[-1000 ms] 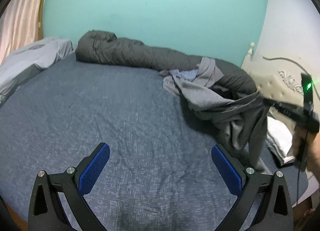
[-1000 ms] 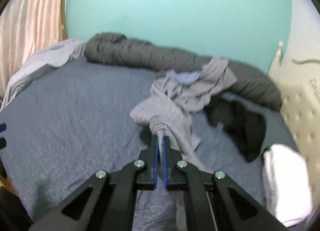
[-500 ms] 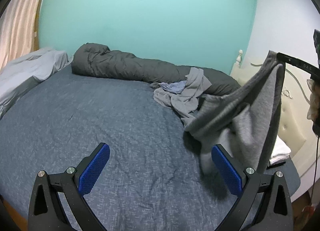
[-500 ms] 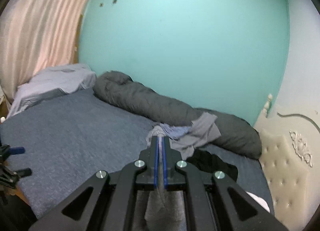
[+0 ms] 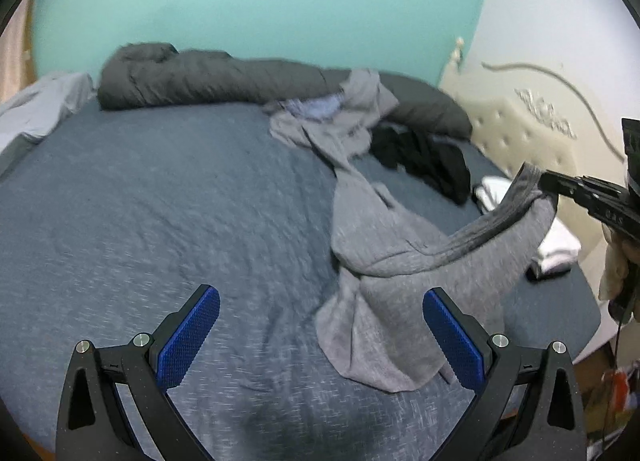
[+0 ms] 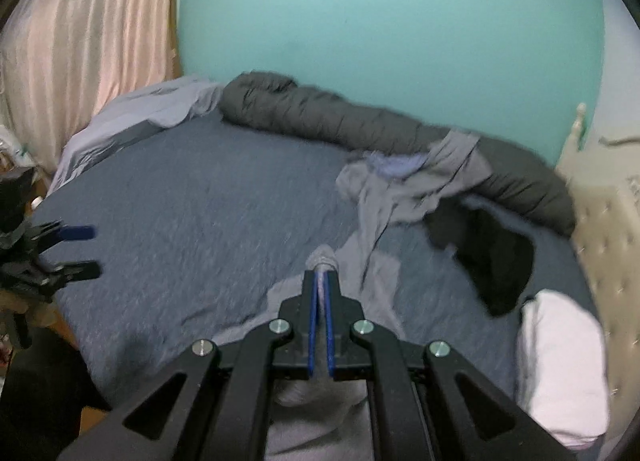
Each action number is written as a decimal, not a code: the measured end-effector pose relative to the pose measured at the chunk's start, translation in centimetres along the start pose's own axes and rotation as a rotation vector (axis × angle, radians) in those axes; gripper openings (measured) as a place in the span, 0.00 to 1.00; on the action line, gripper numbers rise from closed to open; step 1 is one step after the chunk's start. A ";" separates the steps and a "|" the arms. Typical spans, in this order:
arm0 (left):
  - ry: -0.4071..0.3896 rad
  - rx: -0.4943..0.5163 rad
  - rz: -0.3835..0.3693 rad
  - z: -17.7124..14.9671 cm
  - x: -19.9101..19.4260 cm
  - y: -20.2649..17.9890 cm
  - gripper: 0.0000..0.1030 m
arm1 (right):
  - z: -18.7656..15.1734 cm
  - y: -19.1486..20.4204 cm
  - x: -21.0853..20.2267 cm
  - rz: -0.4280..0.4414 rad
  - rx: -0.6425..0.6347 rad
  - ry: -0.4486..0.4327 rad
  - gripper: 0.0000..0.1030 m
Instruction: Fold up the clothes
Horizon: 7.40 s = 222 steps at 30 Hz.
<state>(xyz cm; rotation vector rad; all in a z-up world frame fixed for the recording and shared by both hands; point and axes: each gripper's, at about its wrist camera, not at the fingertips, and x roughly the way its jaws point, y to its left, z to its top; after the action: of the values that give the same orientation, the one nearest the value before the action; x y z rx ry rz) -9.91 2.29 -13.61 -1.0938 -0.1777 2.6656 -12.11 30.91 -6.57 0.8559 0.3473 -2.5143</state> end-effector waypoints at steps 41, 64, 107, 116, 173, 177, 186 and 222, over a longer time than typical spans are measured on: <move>0.276 0.534 -0.060 -0.5 24.0 -11.9 0.46 | -11.9 -7.5 8.5 0.012 0.149 0.219 0.04; 0.250 0.577 -0.092 -0.4 24.2 -13.9 0.75 | -12.5 -7.8 8.9 0.018 0.192 0.211 0.04; 0.305 0.641 -0.113 -0.1 26.0 -13.1 0.60 | -12.6 -8.2 6.2 -0.014 0.157 0.142 0.03; 0.290 0.662 -0.130 -0.7 24.3 -12.5 0.07 | -12.2 -7.8 6.4 -0.019 0.150 0.131 0.03; -0.589 0.524 0.191 21.7 -38.8 -9.6 0.05 | 21.1 4.9 -33.4 -0.161 -0.104 -0.691 0.02; -0.558 0.540 0.191 19.9 -38.4 -8.7 0.05 | 19.8 5.9 -33.6 -0.145 -0.125 -0.682 0.02; -0.373 0.490 0.186 18.4 -27.7 -4.9 0.05 | 19.0 6.9 -25.8 -0.160 -0.152 -0.484 0.02; 0.168 0.251 0.149 20.7 27.1 9.6 0.05 | 13.4 -8.9 28.7 -0.155 0.100 0.089 0.02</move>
<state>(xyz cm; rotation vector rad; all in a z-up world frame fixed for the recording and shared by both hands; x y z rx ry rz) -44.85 0.34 -19.19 -1.2817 0.2728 2.6121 -43.53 23.84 -13.38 1.0180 0.3301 -2.6606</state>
